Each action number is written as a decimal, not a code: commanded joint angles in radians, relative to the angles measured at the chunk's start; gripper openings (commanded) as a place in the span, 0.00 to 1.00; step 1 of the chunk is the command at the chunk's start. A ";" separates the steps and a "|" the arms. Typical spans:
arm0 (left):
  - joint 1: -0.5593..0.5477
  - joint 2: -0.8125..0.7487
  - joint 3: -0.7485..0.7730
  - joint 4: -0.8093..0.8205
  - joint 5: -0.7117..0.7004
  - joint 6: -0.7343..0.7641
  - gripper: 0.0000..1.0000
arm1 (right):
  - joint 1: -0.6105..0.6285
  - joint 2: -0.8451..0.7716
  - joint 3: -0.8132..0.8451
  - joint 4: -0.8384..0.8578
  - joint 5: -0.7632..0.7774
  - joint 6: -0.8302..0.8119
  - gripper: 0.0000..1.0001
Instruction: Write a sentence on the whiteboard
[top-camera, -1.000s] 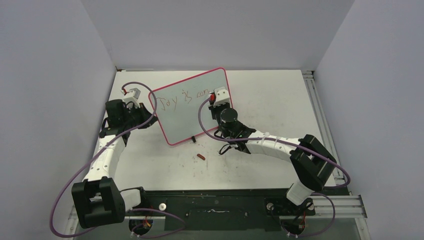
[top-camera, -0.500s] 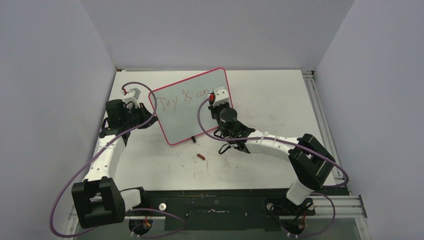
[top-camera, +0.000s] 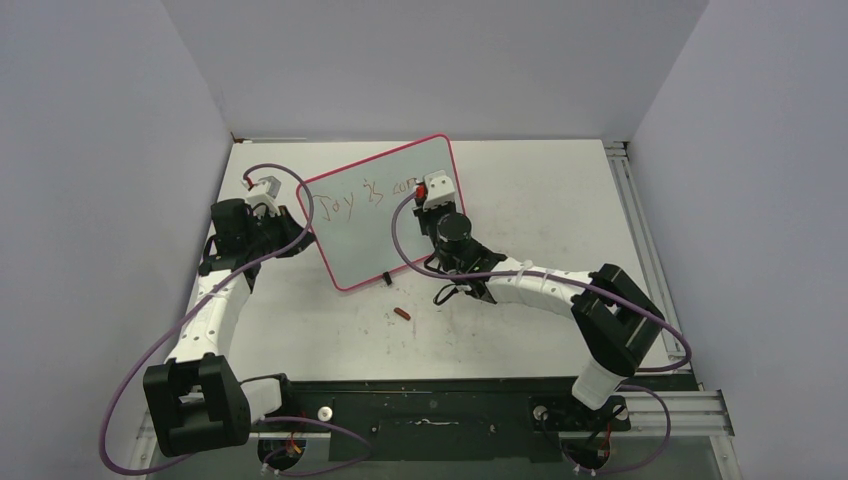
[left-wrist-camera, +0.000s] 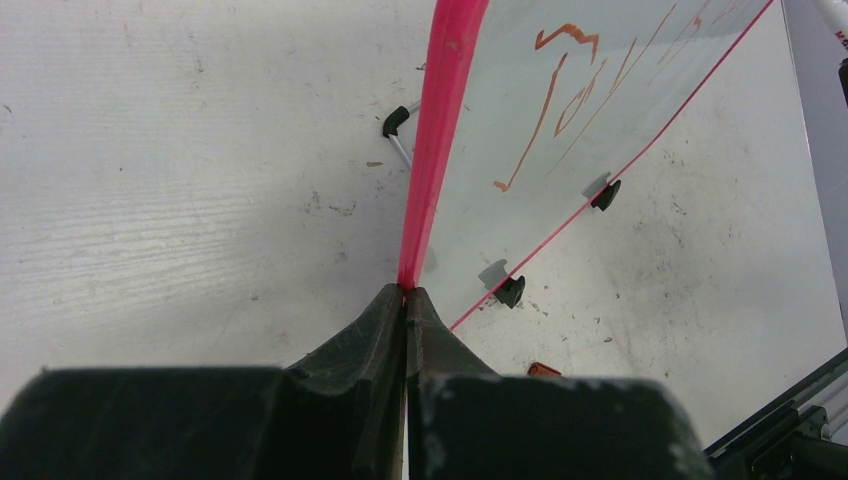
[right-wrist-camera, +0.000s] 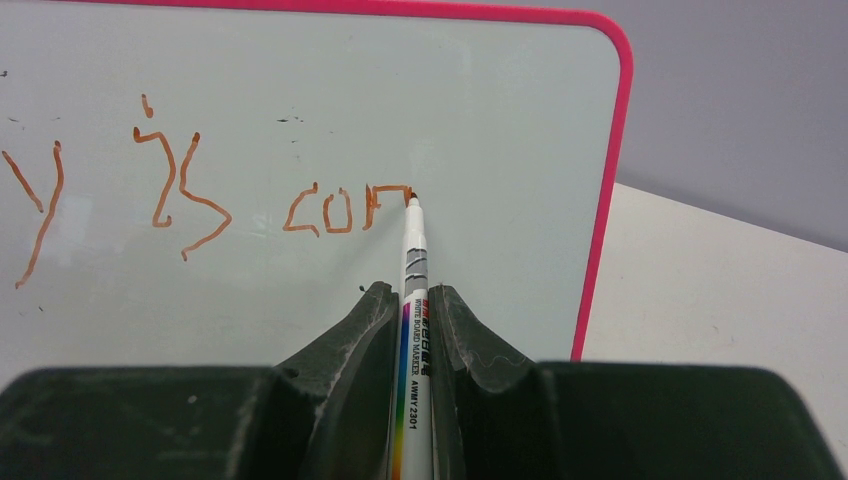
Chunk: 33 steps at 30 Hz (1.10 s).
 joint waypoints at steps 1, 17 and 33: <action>-0.007 -0.021 0.031 0.031 0.021 0.007 0.00 | -0.014 0.013 0.041 0.036 0.001 -0.003 0.05; -0.007 -0.021 0.033 0.029 0.020 0.007 0.00 | -0.039 0.016 0.039 0.034 0.011 0.009 0.05; -0.006 -0.022 0.033 0.029 0.020 0.007 0.00 | 0.001 -0.064 0.000 0.071 0.020 -0.040 0.05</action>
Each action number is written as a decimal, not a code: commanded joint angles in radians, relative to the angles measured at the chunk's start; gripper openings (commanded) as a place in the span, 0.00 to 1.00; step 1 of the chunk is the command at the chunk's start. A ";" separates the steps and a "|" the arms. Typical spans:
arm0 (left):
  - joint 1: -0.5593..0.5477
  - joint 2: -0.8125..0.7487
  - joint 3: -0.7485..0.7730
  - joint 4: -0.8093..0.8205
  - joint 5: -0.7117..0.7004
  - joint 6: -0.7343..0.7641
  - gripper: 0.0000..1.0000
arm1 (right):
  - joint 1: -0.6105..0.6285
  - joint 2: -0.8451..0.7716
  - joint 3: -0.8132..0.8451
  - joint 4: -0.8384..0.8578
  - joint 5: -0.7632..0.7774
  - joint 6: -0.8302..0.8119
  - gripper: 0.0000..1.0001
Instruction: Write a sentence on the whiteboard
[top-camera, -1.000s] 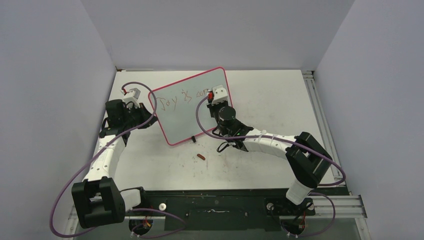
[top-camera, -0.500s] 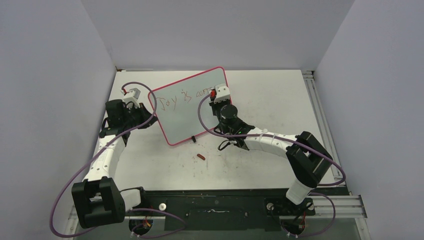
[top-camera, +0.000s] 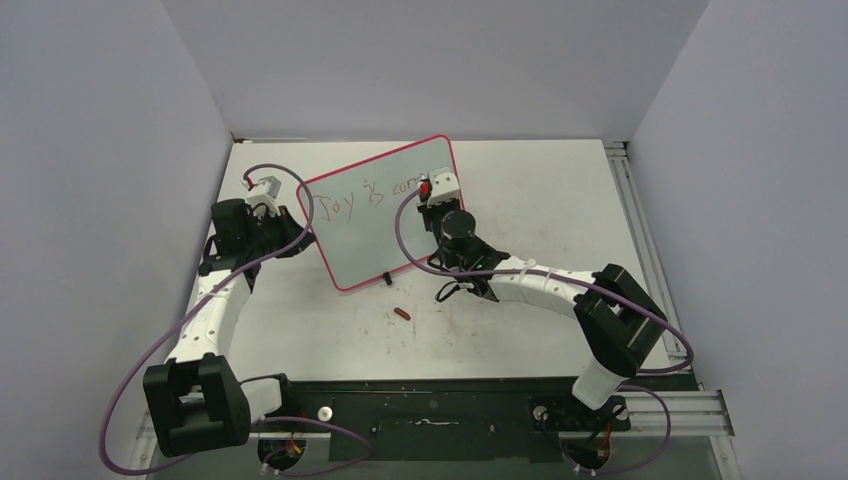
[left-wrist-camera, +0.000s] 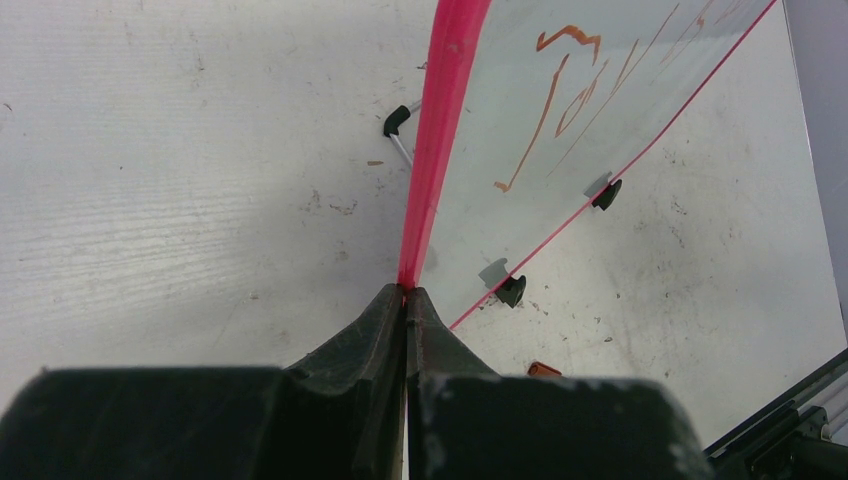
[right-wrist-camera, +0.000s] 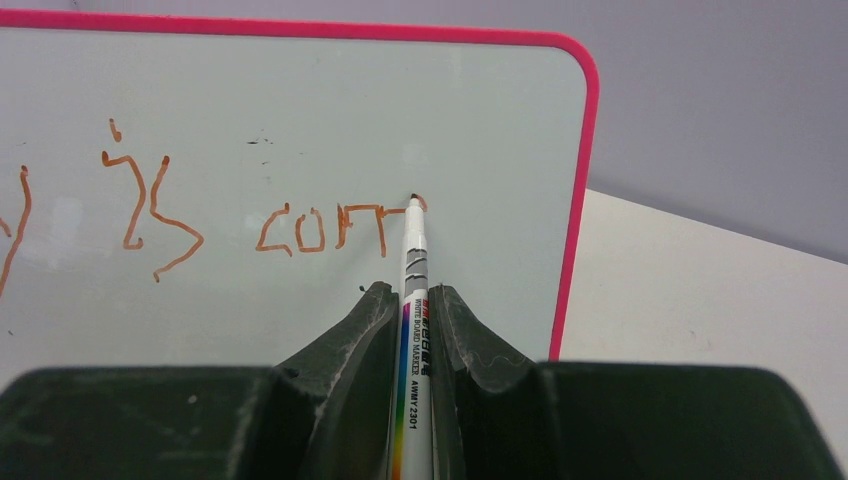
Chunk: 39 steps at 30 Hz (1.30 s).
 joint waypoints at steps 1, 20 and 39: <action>-0.006 -0.021 0.033 0.032 0.022 0.006 0.00 | 0.016 -0.052 0.005 0.063 0.012 -0.025 0.05; -0.005 -0.021 0.033 0.034 0.023 0.005 0.00 | 0.007 0.004 0.063 0.092 0.006 -0.047 0.05; -0.006 -0.023 0.033 0.033 0.024 0.005 0.00 | -0.006 0.027 0.054 0.047 -0.009 -0.028 0.05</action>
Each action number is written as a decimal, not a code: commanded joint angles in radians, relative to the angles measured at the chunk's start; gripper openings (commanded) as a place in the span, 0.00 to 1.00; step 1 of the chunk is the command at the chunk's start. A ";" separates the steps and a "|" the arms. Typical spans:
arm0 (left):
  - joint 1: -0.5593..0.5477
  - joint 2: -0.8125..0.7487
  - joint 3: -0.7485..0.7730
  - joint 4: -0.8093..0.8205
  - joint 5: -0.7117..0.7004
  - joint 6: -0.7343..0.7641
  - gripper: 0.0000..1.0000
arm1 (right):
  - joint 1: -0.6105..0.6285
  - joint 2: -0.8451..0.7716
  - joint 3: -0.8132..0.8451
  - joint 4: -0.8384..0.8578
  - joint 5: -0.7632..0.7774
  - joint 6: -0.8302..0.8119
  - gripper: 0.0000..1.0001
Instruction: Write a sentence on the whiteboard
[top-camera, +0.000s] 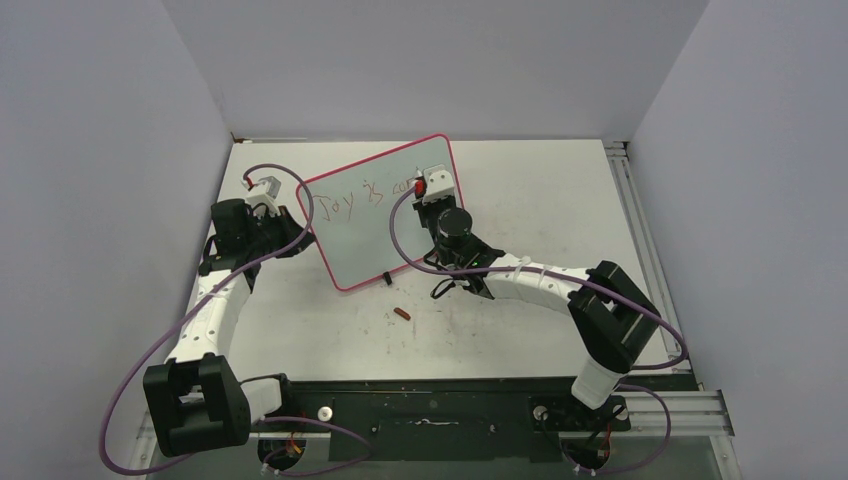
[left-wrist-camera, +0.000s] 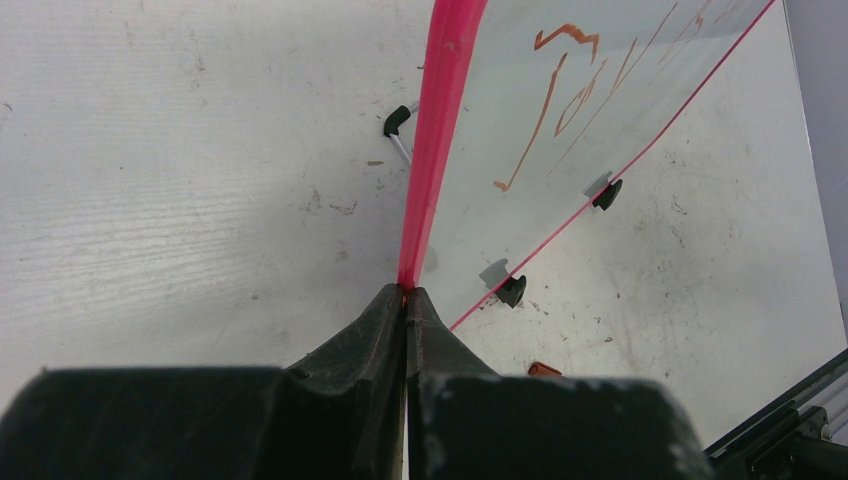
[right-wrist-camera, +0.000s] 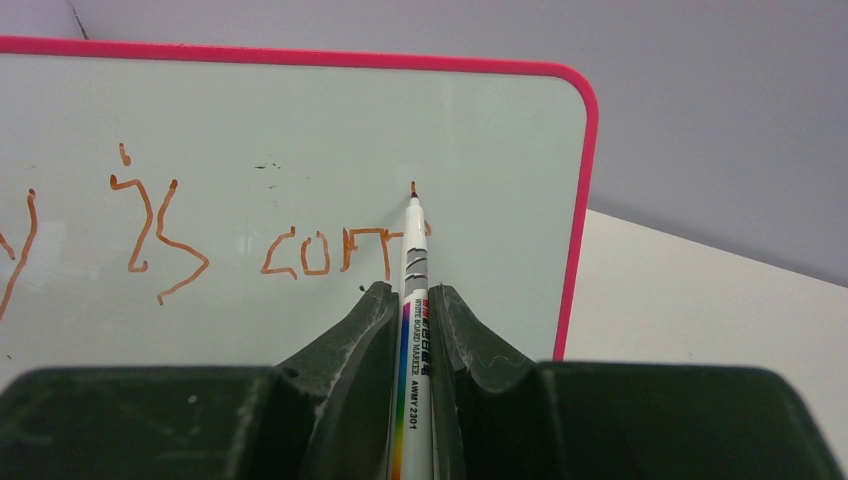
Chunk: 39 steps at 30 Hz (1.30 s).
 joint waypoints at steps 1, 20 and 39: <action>-0.006 -0.023 0.033 0.033 0.024 0.005 0.00 | -0.006 -0.008 0.013 0.011 -0.008 0.012 0.05; -0.007 -0.023 0.033 0.033 0.025 0.005 0.00 | 0.000 -0.043 -0.079 -0.025 0.008 0.066 0.05; -0.006 -0.026 0.033 0.034 0.022 0.005 0.00 | 0.002 -0.050 -0.093 -0.026 0.046 0.062 0.05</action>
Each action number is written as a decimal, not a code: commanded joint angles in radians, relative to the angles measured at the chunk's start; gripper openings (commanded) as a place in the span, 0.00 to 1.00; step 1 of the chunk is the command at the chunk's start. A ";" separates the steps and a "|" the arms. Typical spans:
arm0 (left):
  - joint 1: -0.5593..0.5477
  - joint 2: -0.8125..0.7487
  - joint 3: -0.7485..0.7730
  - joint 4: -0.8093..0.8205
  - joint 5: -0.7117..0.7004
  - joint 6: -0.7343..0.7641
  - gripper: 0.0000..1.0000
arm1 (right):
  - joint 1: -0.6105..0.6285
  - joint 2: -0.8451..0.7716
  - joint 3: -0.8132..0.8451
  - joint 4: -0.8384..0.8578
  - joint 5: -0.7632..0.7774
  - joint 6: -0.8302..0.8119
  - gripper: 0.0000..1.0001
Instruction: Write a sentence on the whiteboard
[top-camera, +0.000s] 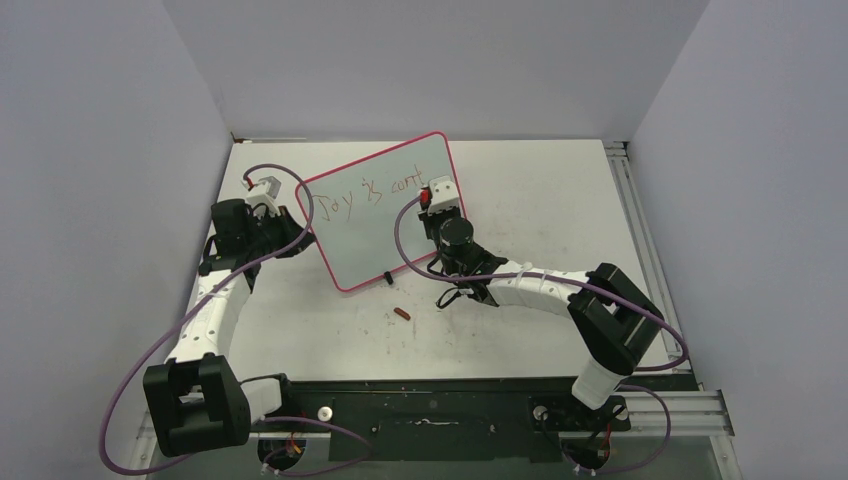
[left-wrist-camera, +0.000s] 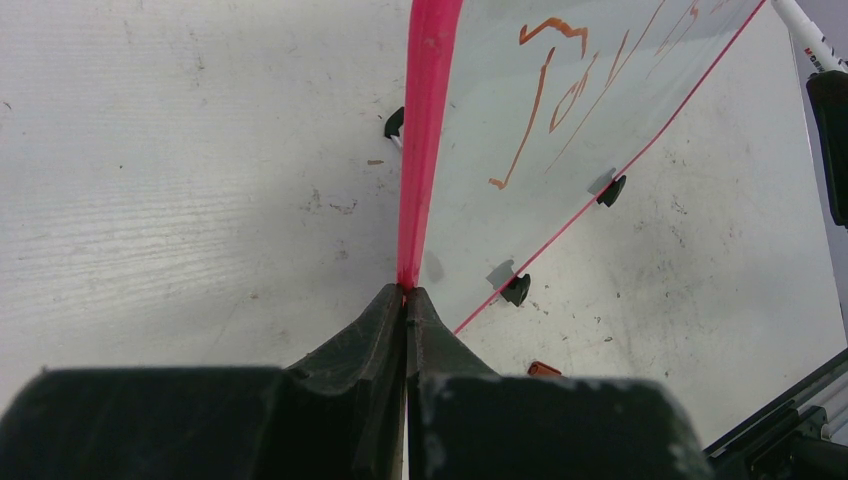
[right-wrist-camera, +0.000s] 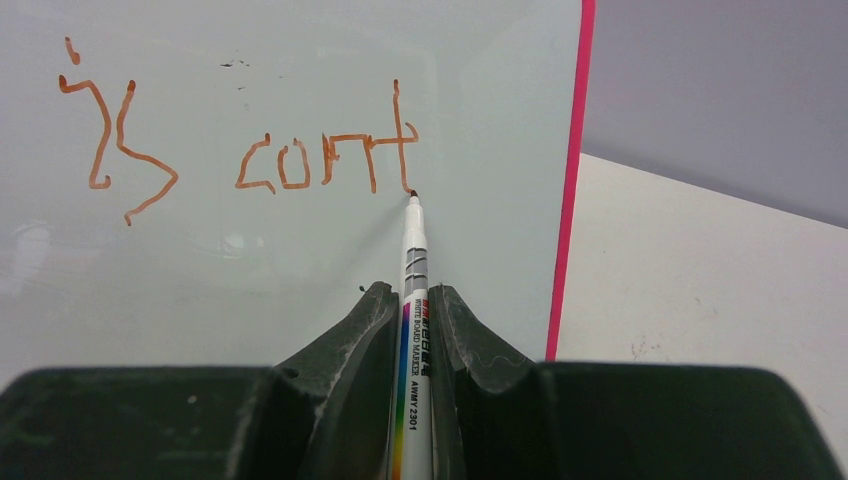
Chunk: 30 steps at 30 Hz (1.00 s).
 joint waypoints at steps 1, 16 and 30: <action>-0.006 -0.026 0.033 0.035 0.023 0.005 0.00 | -0.001 -0.031 -0.006 -0.015 0.029 0.005 0.05; -0.004 -0.023 0.033 0.033 0.019 0.007 0.00 | -0.009 -0.035 0.006 -0.006 0.030 -0.002 0.05; -0.005 -0.026 0.032 0.030 0.012 0.009 0.00 | -0.003 -0.190 -0.030 -0.050 -0.027 -0.011 0.05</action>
